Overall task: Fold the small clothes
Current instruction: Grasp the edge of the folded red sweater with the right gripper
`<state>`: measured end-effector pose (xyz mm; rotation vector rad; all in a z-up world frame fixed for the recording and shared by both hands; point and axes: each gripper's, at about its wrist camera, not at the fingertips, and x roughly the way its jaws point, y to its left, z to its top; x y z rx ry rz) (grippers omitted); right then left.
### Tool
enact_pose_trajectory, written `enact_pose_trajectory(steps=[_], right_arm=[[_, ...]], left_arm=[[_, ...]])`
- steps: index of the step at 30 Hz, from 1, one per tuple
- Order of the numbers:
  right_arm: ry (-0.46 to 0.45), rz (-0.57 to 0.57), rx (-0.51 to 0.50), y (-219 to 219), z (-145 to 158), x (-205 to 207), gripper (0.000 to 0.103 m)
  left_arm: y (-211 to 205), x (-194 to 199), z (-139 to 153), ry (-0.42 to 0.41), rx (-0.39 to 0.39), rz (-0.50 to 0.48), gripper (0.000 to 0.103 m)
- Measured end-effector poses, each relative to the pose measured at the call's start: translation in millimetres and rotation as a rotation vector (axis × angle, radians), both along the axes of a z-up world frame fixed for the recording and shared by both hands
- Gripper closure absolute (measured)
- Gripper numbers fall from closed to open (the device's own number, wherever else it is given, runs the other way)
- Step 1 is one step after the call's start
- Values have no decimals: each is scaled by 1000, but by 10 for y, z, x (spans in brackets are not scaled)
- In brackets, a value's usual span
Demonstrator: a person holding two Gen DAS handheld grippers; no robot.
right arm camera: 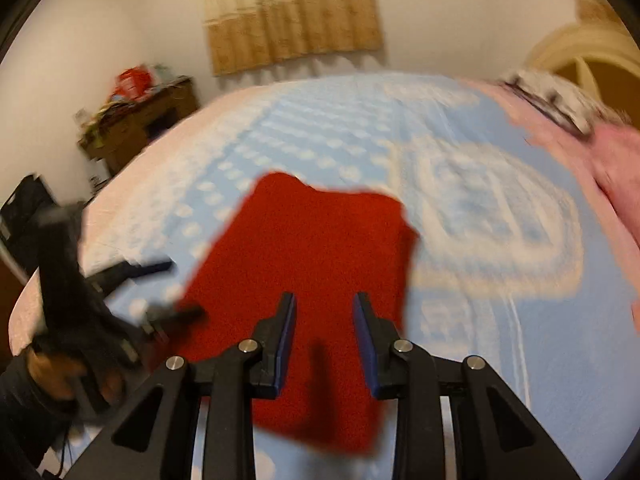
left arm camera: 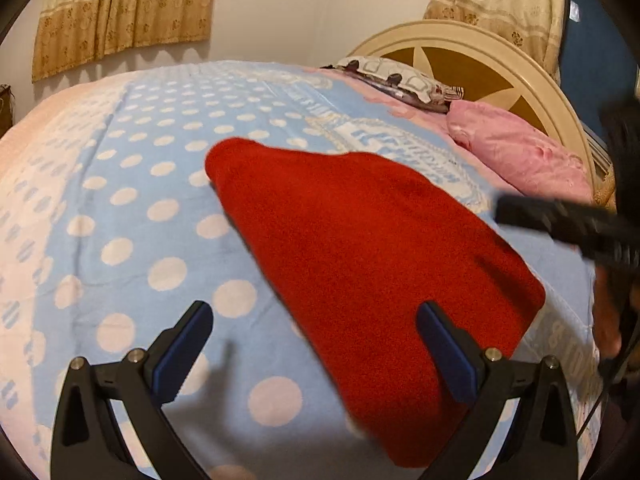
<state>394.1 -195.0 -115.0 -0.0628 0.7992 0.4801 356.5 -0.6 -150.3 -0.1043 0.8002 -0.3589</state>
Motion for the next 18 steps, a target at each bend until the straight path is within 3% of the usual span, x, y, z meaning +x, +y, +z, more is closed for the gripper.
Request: enact_pose_trajectory(steps=[2,5,7,8,10,13,18], right_arm=[[28,41,-34,230,-10,272,72],[148,81,-101,484,-216,693,72],[176,20,-196,464,-392,877,72],[234,-7,-182,363,-506,966,72],[267,-28,-68,146,-568,947,73],[231,-42,-5,-86,-603,747,73],[192,-55,4,-79,-621,695,73]], left_arm=[[-14,0,15,2,7,1,0],[4,-28,80,-8,11,8,0],[13,-45,97,-9,11,9,0],[15,-58,90,-6,3,2,0],[-4,-61,40,17,-8,-14,0],[-49,-31,-50,43,-28,-32,0],[-83,-21,-85,66,-17,-22,0]])
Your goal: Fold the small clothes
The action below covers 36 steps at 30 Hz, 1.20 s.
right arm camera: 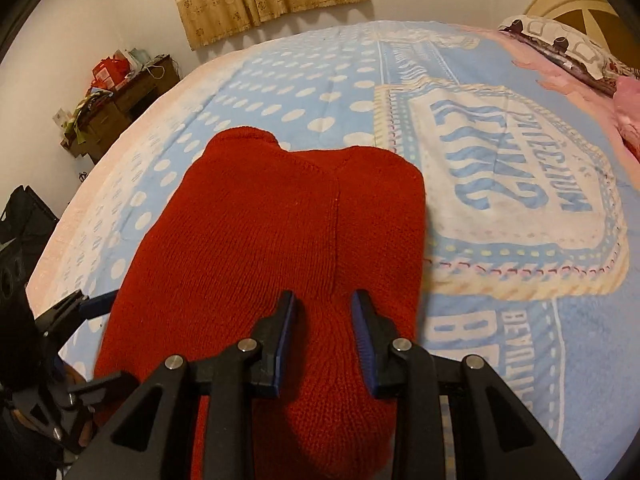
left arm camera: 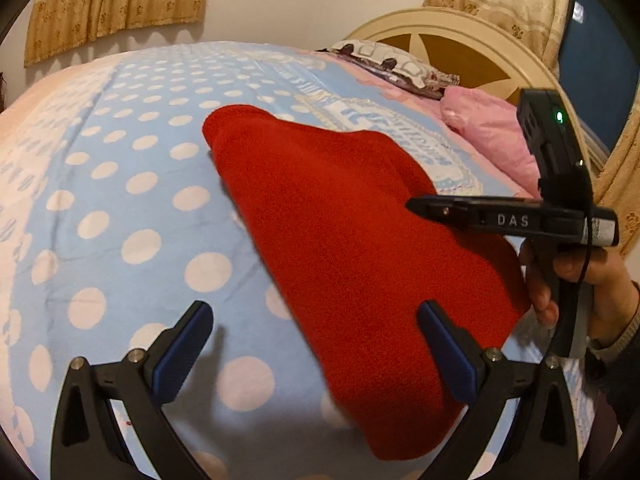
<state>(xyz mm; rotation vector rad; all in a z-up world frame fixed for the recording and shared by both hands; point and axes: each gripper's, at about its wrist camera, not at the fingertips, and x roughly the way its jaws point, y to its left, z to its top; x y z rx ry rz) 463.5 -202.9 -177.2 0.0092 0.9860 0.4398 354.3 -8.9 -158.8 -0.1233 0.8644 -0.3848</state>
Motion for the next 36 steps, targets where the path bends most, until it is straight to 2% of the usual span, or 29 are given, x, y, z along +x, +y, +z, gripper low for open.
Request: enact_pose_trajectory(steps=[4,6,8,10,11,14,16,18,21,23,24,25,29,32,36], right_arm=[[12,1,4,6,-2,60,73],[29,17,-41,63,75,94,72],[-19,10,-55,105,255,9,72],[-47,53,-4,149,361,-130,72],[-47,83,7,174,350,-226,72],[-56,112,-67,178,125,-444,72],[-111,133,-68,127,92,-541,72],[-103,141,-54,102,134,-541,72],[-83,149,-4,42,262,-490,71],[-89,127,48,-66,356,-409,60],[-94,103,61,-126,384,-364,48],[-99,69,79,-213,410,-300,43],[-56,-20,187,-468,410,-51,43],[41,-57,255,-574,236,212,43],[102,-92,293,-617,27,432,43]], left_arm=[[25,22,-50,36,-24,-1,0],[25,12,-48,33,-23,5,0],[20,-3,-34,26,-14,17,0],[16,-5,-39,28,-15,18,0],[22,-6,-42,29,-18,19,0],[5,0,-68,44,-19,9,0],[-5,-6,-60,43,-14,13,0],[3,1,-40,44,-11,17,0],[21,10,-28,51,-16,24,0],[24,15,-28,59,-21,27,0],[27,17,-27,67,-26,29,0],[22,21,-25,73,-29,28,0],[7,42,-8,99,-63,9,0],[-17,56,-25,114,-102,0,0],[-28,92,-97,142,-134,-11,0]])
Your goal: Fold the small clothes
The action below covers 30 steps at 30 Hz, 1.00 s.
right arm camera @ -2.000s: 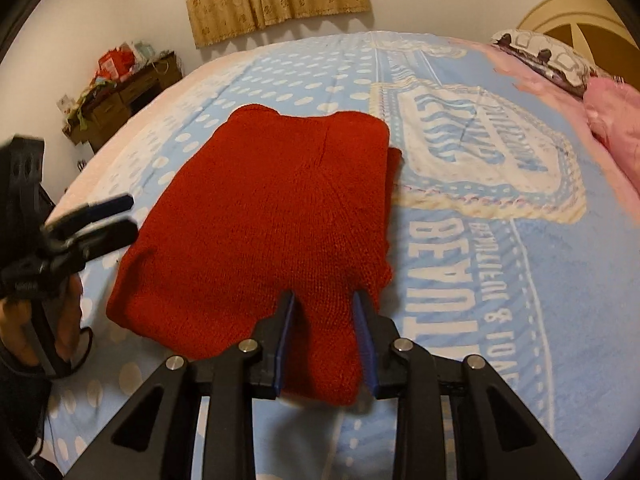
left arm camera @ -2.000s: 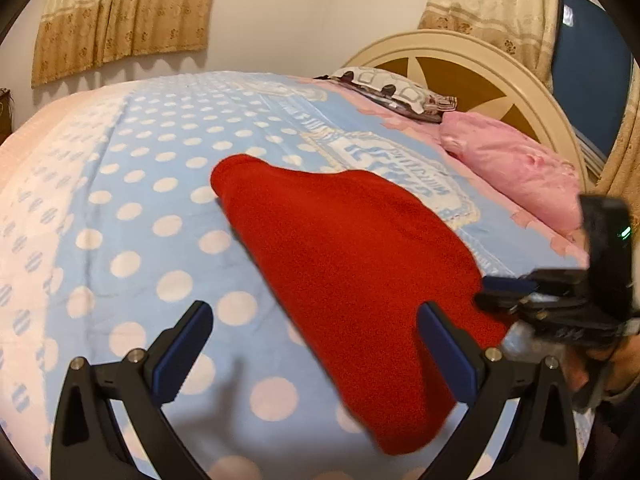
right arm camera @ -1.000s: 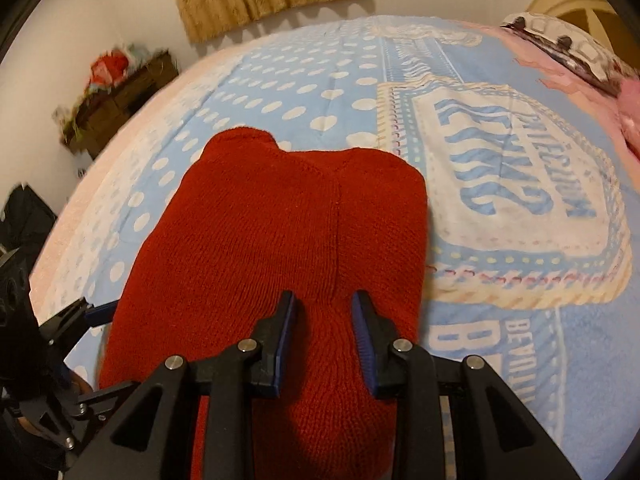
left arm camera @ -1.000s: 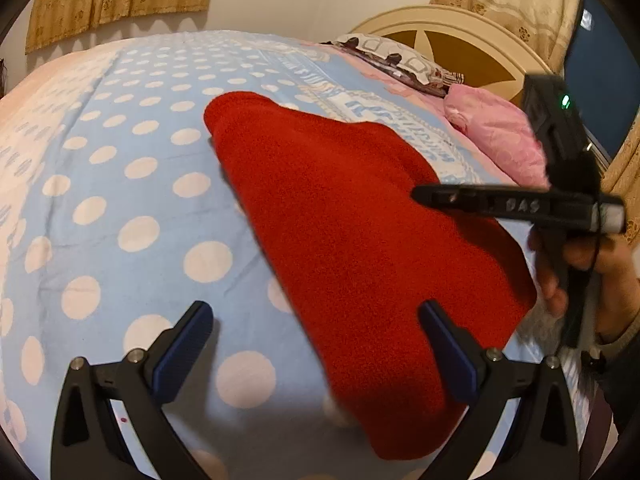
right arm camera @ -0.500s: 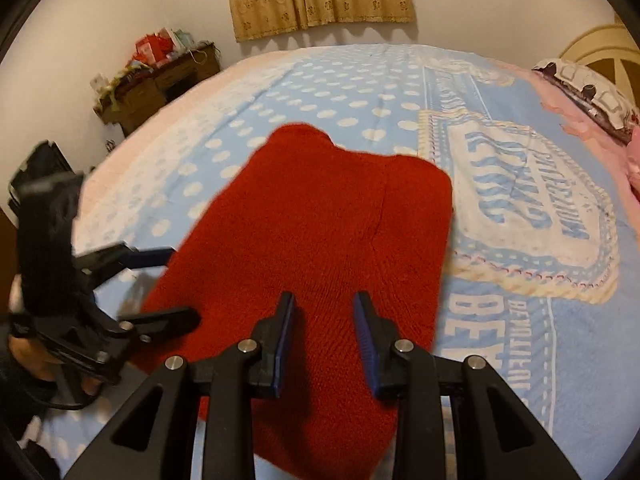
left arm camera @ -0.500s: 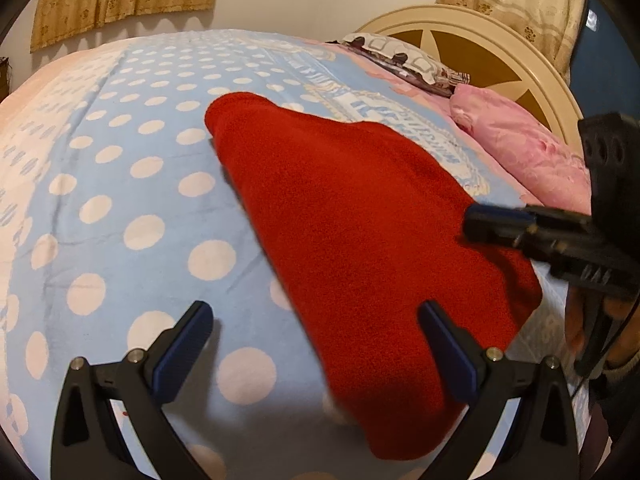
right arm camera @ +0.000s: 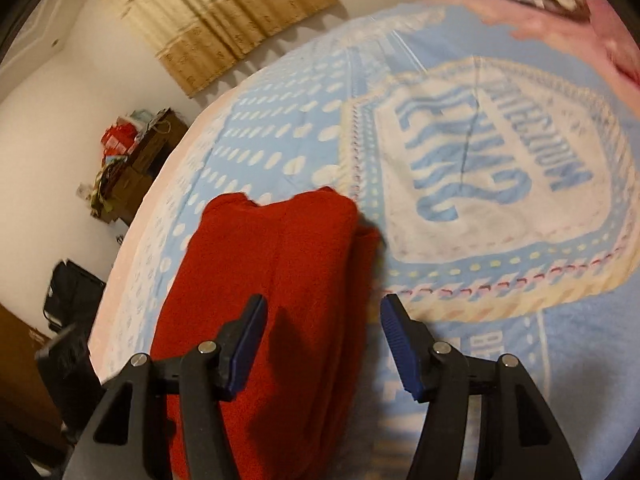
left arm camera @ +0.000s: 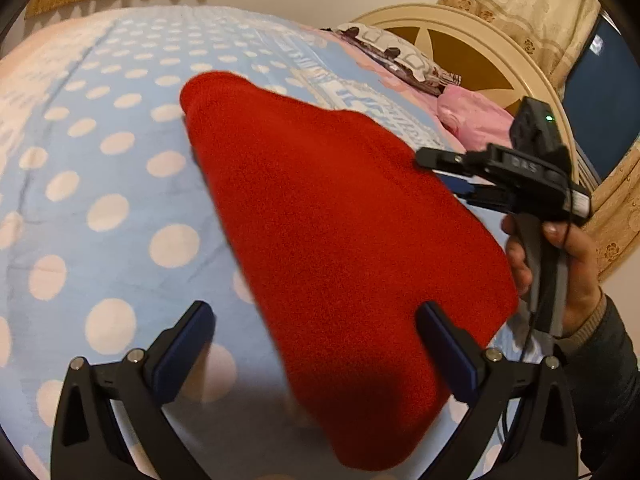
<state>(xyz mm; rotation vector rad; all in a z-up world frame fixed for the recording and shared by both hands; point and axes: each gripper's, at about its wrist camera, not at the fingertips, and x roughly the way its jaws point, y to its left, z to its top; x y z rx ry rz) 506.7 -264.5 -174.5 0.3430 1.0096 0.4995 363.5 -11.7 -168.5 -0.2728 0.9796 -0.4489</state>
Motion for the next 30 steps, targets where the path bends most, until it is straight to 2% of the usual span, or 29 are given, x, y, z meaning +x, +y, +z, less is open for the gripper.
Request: enact_pose_trajectory(steps=[9,15,19,21,22,24,26,29,30], right_arm=[[61,41,57,129,-288,264,43],[116,52,235,96,-443,439,40],[112,102,276,182,-456,500,39],[95,121,246,256,-443,499,45],[91,129,234,292,-434,489,67],[81,149,215,374,-415,444,70],[48,152,198,433,-338,377,72],[14,141,229,479,-191,293,72],[-2,142,225,506,-140,256,72]], left_arm=[[23,53,-32,10,-36,-13,0],[14,72,-56,2,-47,-15,0],[9,63,-61,-8,-45,-21,0],[-6,52,-58,-15,-43,-27,0],[-8,47,-52,-18,-45,-34,2],[3,12,-29,-19,-78,-62,24],[42,1,-8,-2,-107,-53,37],[105,-36,58,0,-115,-44,55],[138,-62,99,0,-119,-38,57]])
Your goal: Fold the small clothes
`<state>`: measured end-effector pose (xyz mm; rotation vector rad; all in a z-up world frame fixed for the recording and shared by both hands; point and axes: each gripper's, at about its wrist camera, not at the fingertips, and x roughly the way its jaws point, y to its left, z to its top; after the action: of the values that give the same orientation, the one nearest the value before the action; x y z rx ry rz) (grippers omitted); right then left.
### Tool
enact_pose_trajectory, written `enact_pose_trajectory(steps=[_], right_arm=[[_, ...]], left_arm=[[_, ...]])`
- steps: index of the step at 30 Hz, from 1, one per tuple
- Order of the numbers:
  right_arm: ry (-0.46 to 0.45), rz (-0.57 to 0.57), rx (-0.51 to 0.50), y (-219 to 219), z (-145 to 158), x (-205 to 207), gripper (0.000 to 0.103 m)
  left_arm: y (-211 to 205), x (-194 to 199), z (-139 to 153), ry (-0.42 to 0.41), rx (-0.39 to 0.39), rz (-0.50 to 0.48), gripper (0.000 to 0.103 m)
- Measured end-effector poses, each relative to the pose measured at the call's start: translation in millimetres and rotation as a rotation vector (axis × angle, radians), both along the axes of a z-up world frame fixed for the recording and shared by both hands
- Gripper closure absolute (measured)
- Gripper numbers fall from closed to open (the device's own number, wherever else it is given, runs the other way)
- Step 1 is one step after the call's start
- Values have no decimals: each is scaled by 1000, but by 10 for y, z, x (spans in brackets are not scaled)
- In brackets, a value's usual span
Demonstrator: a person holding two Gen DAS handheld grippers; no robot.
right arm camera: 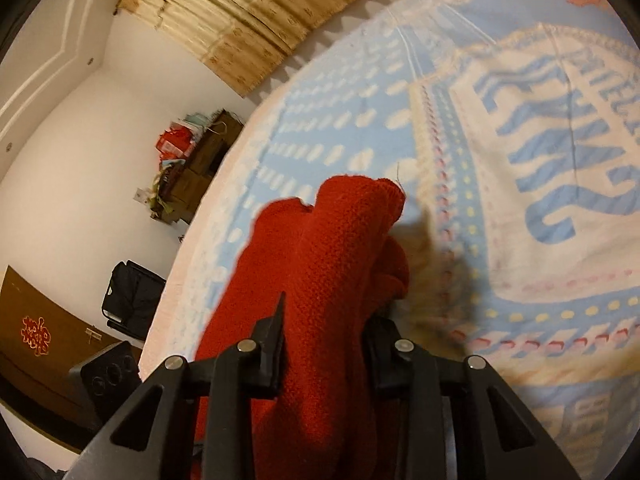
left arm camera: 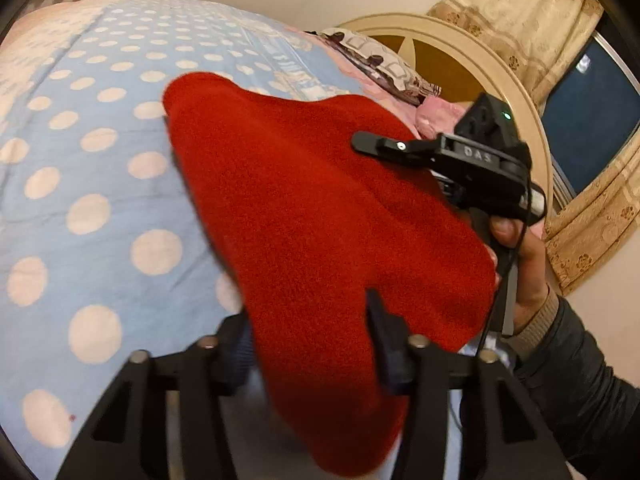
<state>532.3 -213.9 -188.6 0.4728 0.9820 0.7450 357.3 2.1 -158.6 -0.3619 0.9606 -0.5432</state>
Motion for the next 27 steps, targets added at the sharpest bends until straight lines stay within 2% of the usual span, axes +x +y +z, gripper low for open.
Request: enact_pose_trajectory(steps=[1,5,16,27], right_arm=[[-18,-1,-7,36,58,-45,72],[-52,3,11,168,234,-183,72],[-74,71,85,521,495,-538,72],[-86,210,117,1455,673,-826,72]], left_arm=[[17,-24,36,-4,0,0,61],[110,-194,200,-32,25,2,64],[502,-667,509,-119,61,104,65],[1063,-1108,606,-144,105,248,65]])
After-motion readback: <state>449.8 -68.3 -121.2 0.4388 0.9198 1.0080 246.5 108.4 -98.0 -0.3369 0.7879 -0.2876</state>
